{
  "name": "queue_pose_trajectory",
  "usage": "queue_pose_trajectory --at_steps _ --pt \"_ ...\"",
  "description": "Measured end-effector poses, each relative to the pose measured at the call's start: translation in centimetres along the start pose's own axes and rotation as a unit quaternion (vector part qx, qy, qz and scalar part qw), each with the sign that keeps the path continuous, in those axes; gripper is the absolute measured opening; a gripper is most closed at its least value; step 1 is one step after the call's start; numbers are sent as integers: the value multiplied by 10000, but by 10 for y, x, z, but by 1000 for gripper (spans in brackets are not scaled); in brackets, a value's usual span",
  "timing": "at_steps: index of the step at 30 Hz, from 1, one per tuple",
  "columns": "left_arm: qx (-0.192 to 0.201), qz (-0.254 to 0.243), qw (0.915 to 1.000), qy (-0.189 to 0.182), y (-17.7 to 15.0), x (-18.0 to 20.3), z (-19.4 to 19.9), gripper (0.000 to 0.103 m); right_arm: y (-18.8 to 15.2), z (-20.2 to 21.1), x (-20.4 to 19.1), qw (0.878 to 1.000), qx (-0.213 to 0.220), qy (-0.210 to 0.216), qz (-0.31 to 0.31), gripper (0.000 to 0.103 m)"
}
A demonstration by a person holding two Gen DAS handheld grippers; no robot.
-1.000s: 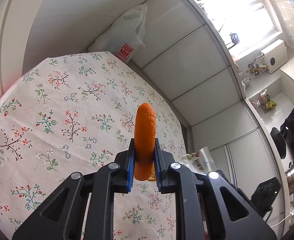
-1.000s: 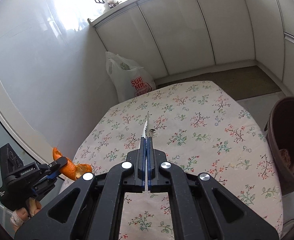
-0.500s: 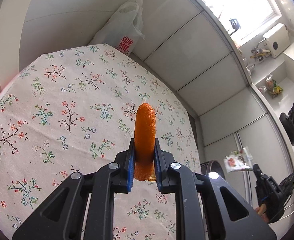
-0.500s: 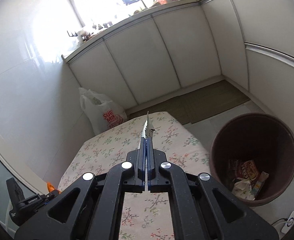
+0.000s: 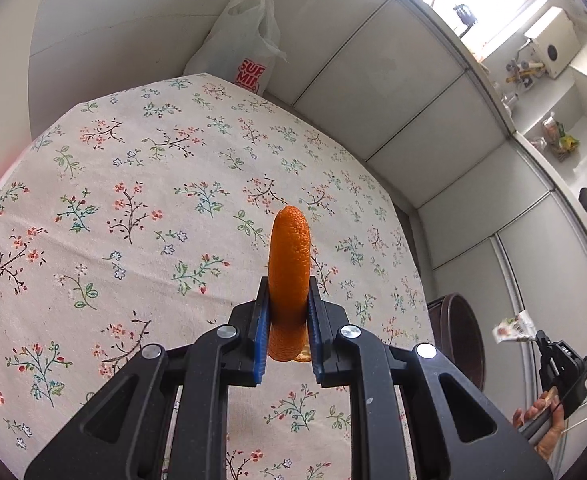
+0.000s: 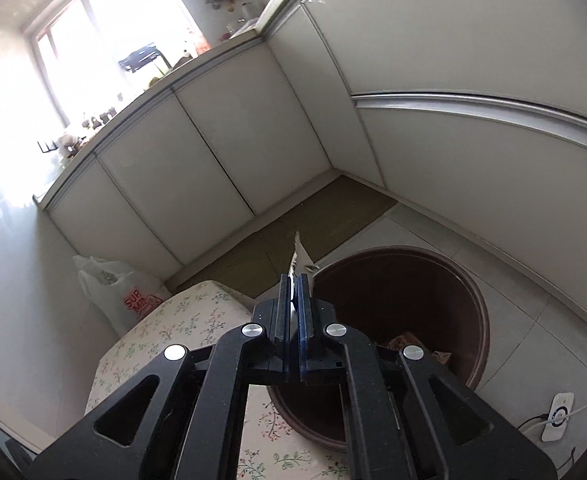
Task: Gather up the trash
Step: 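Carry the white wrapper over the brown bin and open the right gripper, then carry the orange peel over the brown bin and open the left gripper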
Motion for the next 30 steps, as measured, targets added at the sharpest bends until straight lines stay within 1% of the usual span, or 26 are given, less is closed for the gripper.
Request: queue_pose_trajectory --at_steps 1,2,3,4,5,8,10,11,13,15,17,18,19,20,21,23,27,30 --pt "5 -60 10000 22 -2 4 0 17 0 1 8 10000 28 -63 -63 42" --pt "11 -114 9999 38 -4 9 0 17 -1 3 15 9998 84 -107 -110 58" --pt "15 -186 9998 49 -6 15 0 17 -3 4 17 9997 150 -135 -134 79" --pt "16 -250 9997 65 -7 20 0 17 -4 8 24 9993 287 -195 -153 83" --pt "24 -338 9994 85 -8 27 0 17 -6 11 28 9990 359 -236 -138 83" --pt "51 -479 9988 77 -10 49 1 17 -18 23 38 9979 481 -423 -14 92" --pt "-41 -459 9989 -69 -11 70 -2 17 -30 32 45 9967 579 -566 -2 96" --pt "-80 -462 9988 -121 -12 79 -3 17 -36 36 50 9963 600 -604 -55 96" --pt "-163 -516 9982 -243 -14 105 -6 17 -52 43 60 9958 607 -622 -300 96" --pt "-209 -596 9973 -366 -17 132 -7 17 -72 47 75 9947 546 -501 -716 96" --pt "-270 -689 9957 -551 -20 166 -8 17 -91 47 92 9915 375 -590 -1101 96" --pt "-295 -727 9951 -609 -22 177 -9 17 -96 45 99 9891 263 -613 -1311 96" --pt "-336 -793 9939 -694 -24 195 -10 17 -98 43 105 9866 231 -582 -1505 96" --pt "-364 -853 9928 -752 -27 209 -11 17 -99 45 110 9848 289 -616 -1600 96" --pt "-392 -947 9913 -829 -30 228 -11 17 -98 48 115 9836 402 -718 -1604 96" --pt "-409 -1150 9883 -913 -36 259 -12 17 -99 50 117 9825 476 -759 -1636 96" --pt "-356 -1618 9807 -1039 -50 320 -12 17 -102 49 123 9815 465 -776 -1689 96" --pt "-347 -1913 9755 -1026 -59 354 -17 20 -104 49 126 9797 511 -754 -1788 96"
Point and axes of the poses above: each gripper's, at about its wrist camera, not at the fingertips, and z roughly against the way its jaws point, x to its right, y to its top, the point moved 7 cm from there along -z, roughly the way its jaws point, and after that the axes turned 12 degrees about y, right-handed, at the moved point
